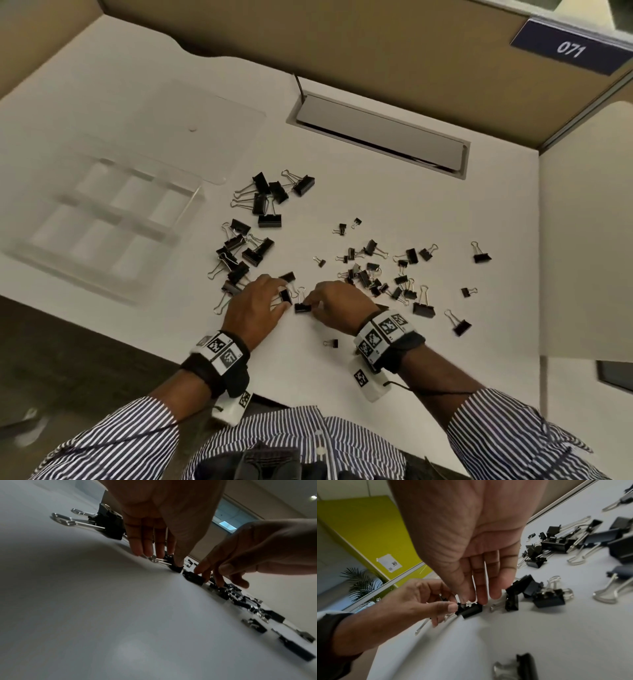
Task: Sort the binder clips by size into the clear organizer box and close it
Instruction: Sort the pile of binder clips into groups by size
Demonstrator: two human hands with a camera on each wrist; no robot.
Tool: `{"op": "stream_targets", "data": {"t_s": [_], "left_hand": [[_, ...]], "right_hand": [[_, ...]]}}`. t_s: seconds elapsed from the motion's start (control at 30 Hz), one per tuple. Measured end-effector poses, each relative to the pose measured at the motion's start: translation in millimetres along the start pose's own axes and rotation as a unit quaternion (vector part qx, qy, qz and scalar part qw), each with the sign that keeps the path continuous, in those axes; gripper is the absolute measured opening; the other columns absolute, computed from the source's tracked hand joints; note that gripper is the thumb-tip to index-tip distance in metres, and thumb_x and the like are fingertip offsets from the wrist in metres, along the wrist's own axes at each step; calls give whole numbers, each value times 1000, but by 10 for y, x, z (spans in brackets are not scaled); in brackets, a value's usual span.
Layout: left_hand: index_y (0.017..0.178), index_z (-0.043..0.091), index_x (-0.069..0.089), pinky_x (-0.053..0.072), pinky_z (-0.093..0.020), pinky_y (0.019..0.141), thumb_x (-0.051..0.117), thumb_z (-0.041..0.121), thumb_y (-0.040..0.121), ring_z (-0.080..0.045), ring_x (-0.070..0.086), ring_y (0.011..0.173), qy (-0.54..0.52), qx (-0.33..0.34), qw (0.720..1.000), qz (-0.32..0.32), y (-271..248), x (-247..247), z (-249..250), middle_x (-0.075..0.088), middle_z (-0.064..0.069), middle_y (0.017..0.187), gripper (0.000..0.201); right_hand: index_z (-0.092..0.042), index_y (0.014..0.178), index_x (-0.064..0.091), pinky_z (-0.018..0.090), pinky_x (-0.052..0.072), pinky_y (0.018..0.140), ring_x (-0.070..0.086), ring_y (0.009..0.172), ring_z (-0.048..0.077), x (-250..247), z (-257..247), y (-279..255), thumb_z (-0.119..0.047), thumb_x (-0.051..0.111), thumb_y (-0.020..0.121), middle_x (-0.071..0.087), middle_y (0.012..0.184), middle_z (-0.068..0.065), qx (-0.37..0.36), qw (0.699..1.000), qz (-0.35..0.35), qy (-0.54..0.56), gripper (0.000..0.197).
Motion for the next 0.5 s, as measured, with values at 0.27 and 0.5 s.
{"op": "stream_targets", "data": {"t_s": [0.27,0.5], "left_hand": [[128,20,55,49,-27,66,71,35,85,-13,57,85,-13,-15,1000,-13,76,-34,0,55,5,97,49],[115,19,62,46,-25,66,67,26,89,-10,55,84,-36,3,999,0,191,-70,58,56,6,97,28]], "right_hand": [[-19,117,71,32,53,84,64,90,15,-158,140,-16,-20,54,93,70,111,2,10,999,10,48,29],[-25,110,72,33,52,83,63,88,12,-738,825,-131,-19,61,90,69,110,-5,179,963,180,85,24]]}}
Point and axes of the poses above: each hand's wrist, its own y-axis towards the middle knuckle, its own x-axis out of the palm, z = x × y, the point moved 3 cm from there along y, towards the middle knuckle
